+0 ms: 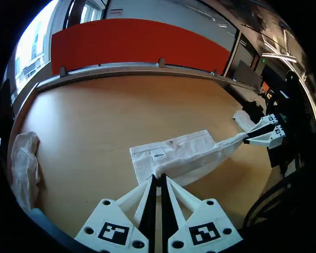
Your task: Fold towel
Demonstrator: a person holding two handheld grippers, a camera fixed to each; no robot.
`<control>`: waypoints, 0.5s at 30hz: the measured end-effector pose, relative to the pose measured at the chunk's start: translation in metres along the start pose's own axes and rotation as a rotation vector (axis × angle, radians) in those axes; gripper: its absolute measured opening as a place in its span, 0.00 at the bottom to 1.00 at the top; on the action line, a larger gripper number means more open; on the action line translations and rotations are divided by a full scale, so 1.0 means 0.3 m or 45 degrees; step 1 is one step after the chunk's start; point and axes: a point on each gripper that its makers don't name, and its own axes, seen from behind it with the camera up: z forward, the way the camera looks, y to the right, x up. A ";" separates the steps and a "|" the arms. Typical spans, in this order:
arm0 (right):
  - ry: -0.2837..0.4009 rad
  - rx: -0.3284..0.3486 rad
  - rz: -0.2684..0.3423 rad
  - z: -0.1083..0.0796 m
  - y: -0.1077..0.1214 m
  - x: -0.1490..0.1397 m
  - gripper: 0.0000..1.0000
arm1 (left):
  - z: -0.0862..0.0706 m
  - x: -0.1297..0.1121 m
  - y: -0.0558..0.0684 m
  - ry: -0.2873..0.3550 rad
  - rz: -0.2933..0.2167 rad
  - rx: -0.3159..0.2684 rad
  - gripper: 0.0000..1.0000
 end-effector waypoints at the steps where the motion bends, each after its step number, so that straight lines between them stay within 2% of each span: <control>1: -0.004 0.000 0.000 0.006 0.004 -0.002 0.12 | 0.007 -0.001 -0.003 -0.002 0.000 0.002 0.07; 15: -0.049 -0.004 0.027 0.087 0.071 -0.012 0.12 | 0.098 0.007 -0.039 -0.020 0.010 0.011 0.07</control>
